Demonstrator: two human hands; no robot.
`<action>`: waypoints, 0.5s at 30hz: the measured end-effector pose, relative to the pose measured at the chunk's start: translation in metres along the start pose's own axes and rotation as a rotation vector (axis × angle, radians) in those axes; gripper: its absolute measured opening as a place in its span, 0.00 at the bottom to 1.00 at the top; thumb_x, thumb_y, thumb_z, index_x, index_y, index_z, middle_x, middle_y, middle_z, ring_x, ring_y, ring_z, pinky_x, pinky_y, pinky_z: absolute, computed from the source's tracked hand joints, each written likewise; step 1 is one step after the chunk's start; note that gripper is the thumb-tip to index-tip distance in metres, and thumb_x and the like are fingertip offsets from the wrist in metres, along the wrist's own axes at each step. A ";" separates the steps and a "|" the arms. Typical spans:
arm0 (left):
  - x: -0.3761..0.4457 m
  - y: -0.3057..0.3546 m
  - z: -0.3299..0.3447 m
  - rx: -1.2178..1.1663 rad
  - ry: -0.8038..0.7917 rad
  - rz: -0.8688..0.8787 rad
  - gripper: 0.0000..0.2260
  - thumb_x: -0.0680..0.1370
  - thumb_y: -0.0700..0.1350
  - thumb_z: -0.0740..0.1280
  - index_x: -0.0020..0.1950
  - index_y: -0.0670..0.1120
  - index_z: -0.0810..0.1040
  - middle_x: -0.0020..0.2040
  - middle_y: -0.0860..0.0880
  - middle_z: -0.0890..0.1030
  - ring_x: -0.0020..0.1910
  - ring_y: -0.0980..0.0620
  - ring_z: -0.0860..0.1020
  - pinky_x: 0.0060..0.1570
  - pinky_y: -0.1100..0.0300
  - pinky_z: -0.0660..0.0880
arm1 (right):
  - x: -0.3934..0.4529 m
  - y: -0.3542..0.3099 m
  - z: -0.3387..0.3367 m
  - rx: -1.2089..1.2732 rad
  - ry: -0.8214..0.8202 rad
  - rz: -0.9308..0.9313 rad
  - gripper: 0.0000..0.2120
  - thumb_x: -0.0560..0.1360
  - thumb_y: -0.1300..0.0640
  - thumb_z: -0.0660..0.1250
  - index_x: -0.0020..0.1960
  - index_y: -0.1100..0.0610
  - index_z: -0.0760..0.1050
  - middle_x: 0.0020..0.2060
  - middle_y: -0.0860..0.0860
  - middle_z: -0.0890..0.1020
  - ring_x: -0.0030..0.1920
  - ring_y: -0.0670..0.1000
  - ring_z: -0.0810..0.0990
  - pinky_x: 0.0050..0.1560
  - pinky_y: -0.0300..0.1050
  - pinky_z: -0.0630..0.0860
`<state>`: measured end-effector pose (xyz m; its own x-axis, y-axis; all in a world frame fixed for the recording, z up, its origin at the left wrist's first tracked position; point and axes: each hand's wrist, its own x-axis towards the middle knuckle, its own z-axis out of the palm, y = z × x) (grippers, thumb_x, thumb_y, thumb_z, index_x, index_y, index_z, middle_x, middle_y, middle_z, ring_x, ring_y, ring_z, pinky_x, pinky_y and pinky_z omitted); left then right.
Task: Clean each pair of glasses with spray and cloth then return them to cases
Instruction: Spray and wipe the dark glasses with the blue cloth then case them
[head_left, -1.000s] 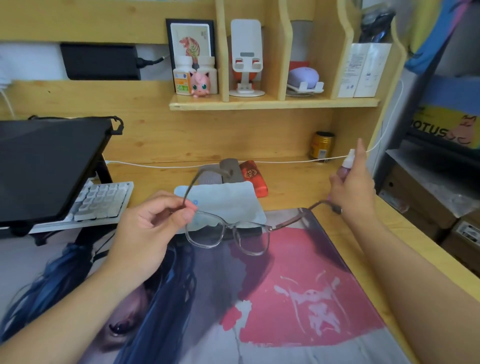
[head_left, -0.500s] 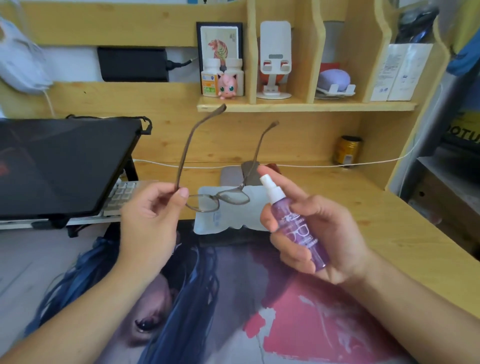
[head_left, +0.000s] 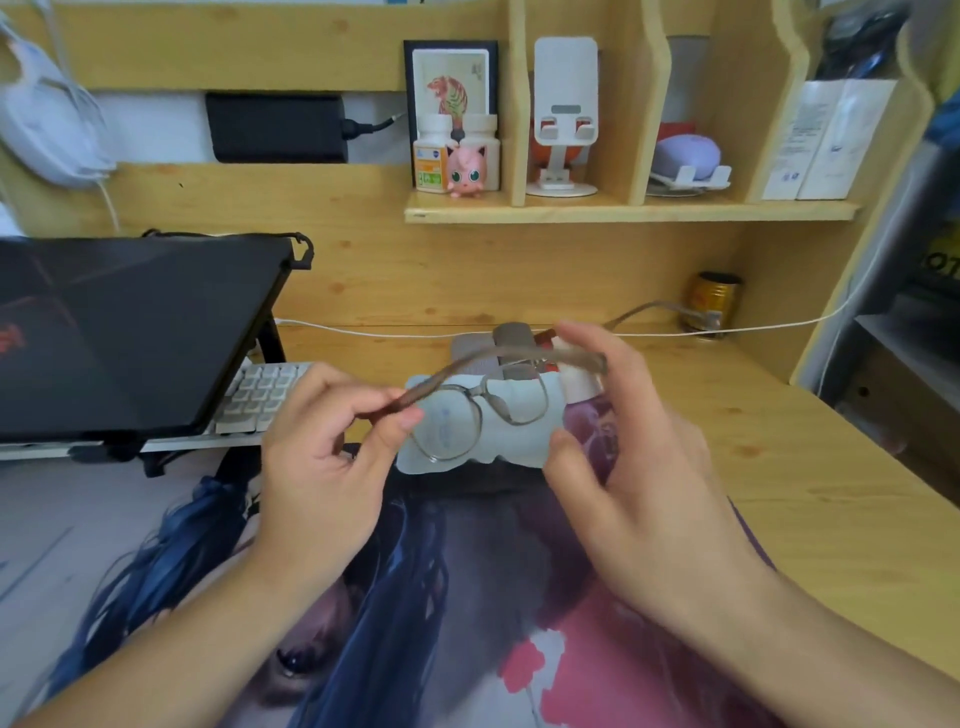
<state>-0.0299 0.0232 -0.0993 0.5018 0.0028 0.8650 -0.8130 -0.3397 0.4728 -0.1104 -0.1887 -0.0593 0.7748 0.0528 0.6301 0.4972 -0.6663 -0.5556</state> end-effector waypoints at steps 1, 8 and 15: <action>0.001 0.002 -0.001 0.034 -0.001 0.069 0.05 0.79 0.45 0.70 0.51 0.44 0.81 0.45 0.52 0.75 0.46 0.59 0.78 0.47 0.67 0.73 | -0.002 -0.004 0.001 -0.015 0.020 -0.038 0.31 0.76 0.59 0.65 0.73 0.37 0.61 0.35 0.43 0.75 0.35 0.46 0.76 0.37 0.32 0.68; 0.001 0.003 -0.003 0.134 -0.028 0.300 0.04 0.76 0.34 0.68 0.48 0.34 0.82 0.45 0.42 0.76 0.50 0.55 0.77 0.54 0.68 0.72 | -0.012 -0.016 0.012 -0.169 -0.060 -0.123 0.36 0.76 0.57 0.65 0.79 0.43 0.56 0.34 0.38 0.67 0.31 0.41 0.68 0.31 0.33 0.62; 0.000 -0.001 -0.003 0.107 -0.014 0.362 0.09 0.75 0.33 0.70 0.53 0.41 0.76 0.49 0.48 0.72 0.52 0.60 0.75 0.55 0.67 0.71 | -0.015 -0.013 0.019 -0.202 -0.140 -0.074 0.36 0.73 0.57 0.68 0.76 0.40 0.57 0.35 0.36 0.68 0.33 0.33 0.70 0.33 0.25 0.66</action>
<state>-0.0299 0.0258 -0.0990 0.1921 -0.1485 0.9701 -0.9035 -0.4126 0.1157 -0.1209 -0.1663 -0.0720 0.7926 0.1997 0.5762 0.4774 -0.7911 -0.3825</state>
